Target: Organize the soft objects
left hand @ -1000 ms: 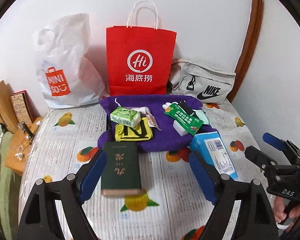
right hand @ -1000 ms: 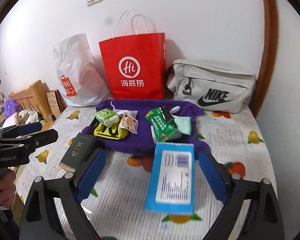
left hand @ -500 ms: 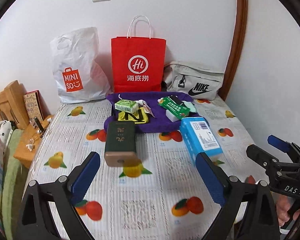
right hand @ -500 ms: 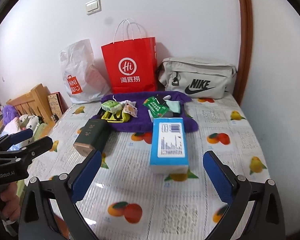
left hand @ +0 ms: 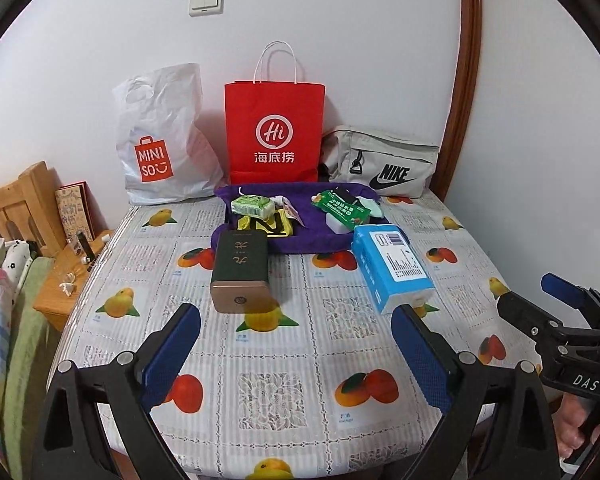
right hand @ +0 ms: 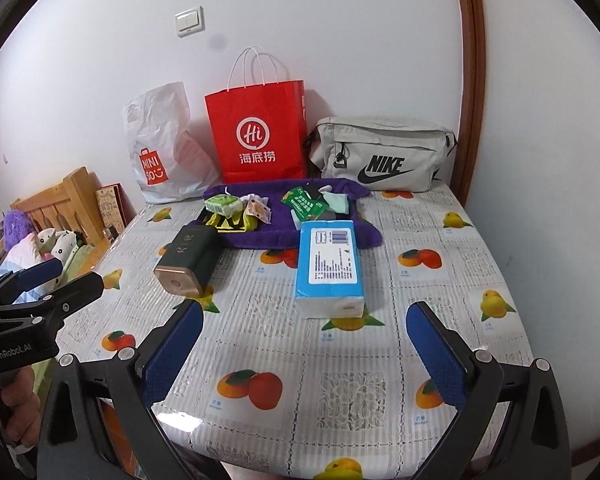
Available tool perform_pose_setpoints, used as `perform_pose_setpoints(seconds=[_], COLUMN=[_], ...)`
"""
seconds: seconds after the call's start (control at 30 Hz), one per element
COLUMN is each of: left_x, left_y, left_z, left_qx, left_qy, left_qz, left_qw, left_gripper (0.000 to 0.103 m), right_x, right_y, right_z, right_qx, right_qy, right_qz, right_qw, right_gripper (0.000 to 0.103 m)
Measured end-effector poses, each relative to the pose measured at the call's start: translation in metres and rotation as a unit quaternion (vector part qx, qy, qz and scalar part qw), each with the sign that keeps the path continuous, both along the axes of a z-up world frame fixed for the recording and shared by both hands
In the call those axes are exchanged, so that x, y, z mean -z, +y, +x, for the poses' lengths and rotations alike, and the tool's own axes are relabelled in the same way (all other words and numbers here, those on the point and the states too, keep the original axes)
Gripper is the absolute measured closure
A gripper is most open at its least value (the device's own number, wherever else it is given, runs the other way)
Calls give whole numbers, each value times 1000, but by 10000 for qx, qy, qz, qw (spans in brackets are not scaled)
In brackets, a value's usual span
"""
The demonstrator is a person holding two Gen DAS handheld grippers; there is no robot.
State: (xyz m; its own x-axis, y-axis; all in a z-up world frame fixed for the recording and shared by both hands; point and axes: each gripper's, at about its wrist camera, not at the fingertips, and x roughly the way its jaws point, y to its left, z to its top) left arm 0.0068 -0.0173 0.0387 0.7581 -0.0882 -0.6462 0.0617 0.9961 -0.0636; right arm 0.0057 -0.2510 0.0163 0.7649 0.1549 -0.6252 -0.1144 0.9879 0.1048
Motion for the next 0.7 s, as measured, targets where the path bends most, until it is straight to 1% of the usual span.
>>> perform_pose_setpoints(seconds=[0.43,0.7], left_x=[-4,-6], left_y=[-1,0], left_z=[-8,-11], left_qx=[-15,-36], left_qy=[-56,-67], left_qz=[15,13], left_qw=[10000,10000], left_gripper=[6,6], right_x=[-4,-5], right_y=[2,2], right_z=[-13,-18], right_qx=[3,-50], right_qy=[-71,-80], right_qz=[-47,24], right_qw=[10000,10000], right_gripper=[3,3])
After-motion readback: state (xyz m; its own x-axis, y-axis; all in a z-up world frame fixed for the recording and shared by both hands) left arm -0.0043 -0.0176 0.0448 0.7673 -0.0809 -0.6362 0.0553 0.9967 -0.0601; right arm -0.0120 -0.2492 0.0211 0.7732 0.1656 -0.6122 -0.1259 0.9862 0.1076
